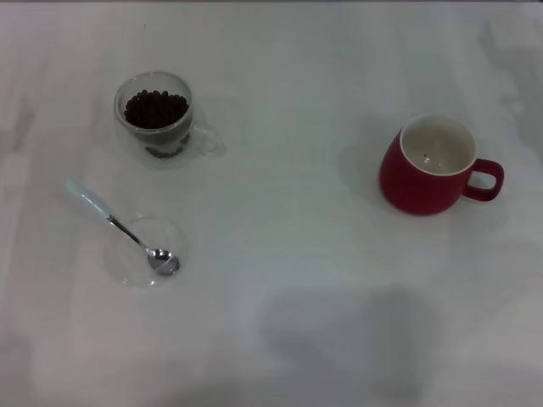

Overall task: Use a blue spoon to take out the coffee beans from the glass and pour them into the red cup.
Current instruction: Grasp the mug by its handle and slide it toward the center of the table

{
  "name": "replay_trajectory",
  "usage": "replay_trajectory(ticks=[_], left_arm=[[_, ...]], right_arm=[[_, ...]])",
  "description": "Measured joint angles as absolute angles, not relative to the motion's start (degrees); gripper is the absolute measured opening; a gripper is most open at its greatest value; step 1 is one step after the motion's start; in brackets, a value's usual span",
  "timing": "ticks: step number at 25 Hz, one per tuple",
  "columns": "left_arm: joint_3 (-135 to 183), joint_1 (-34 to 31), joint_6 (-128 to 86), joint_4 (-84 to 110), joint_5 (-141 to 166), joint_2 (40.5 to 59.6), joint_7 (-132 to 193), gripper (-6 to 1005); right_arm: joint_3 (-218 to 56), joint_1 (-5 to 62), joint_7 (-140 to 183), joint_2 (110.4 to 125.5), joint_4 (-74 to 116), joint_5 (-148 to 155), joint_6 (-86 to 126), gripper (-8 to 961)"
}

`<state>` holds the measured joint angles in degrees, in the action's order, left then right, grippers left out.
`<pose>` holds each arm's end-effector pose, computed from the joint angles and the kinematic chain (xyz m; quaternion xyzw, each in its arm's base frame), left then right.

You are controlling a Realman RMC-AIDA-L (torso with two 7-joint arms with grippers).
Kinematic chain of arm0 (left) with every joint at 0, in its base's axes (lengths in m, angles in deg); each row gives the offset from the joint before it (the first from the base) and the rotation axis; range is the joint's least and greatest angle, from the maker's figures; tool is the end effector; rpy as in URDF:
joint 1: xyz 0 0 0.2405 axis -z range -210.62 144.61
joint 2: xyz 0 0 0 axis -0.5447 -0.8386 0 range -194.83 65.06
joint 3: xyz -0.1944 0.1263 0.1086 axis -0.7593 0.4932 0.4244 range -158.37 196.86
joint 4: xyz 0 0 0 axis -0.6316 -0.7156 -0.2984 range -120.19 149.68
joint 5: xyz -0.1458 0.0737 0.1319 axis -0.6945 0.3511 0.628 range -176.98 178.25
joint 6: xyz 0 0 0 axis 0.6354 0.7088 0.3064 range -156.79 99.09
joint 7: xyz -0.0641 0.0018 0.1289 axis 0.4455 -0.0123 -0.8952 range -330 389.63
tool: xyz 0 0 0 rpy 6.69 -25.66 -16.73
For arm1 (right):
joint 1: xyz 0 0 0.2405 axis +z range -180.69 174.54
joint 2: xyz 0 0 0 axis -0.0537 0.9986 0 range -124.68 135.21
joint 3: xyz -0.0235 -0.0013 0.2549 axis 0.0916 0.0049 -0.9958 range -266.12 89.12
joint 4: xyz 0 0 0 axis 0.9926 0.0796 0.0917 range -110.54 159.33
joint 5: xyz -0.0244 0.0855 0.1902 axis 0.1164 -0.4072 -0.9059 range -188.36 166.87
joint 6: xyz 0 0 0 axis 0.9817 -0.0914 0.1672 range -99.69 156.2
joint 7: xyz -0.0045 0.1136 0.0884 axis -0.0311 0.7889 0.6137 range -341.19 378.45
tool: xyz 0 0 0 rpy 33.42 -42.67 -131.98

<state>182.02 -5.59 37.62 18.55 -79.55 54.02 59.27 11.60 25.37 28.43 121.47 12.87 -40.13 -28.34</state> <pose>-0.3642 0.3304 0.0167 -0.6544 -0.3278 -0.3267 0.5979 0.3405 0.3758 0.0384 -0.6320 0.2672 0.2891 0.6675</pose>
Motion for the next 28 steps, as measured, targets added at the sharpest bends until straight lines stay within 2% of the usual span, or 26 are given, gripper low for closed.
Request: replay_trajectory(ticks=[5,11,17,22,28], left_arm=[[182.01,-7.71,40.96,17.53,-79.31,54.04,59.83,874],[182.01,-10.65,44.14,17.51,-79.13,54.02,60.01,873],[182.02,-11.85,44.97,17.41,-78.6,54.06,60.0,873],[182.02,-12.12,45.24,17.6,-77.81,54.0,59.89,874],[182.02,-12.18,45.73,17.74,-77.57,54.04,59.71,875]], right_arm=[[17.8,20.36,37.2,121.27,10.99,-39.97,-32.96,859],[30.6,11.28,44.94,120.15,12.5,-39.9,-47.85,856],[38.69,2.39,49.04,119.97,19.15,-39.91,-63.74,853],[43.71,-1.62,51.66,120.0,23.03,-39.62,-66.52,851],[45.33,-2.35,53.52,120.15,23.35,-37.02,-61.5,848]])
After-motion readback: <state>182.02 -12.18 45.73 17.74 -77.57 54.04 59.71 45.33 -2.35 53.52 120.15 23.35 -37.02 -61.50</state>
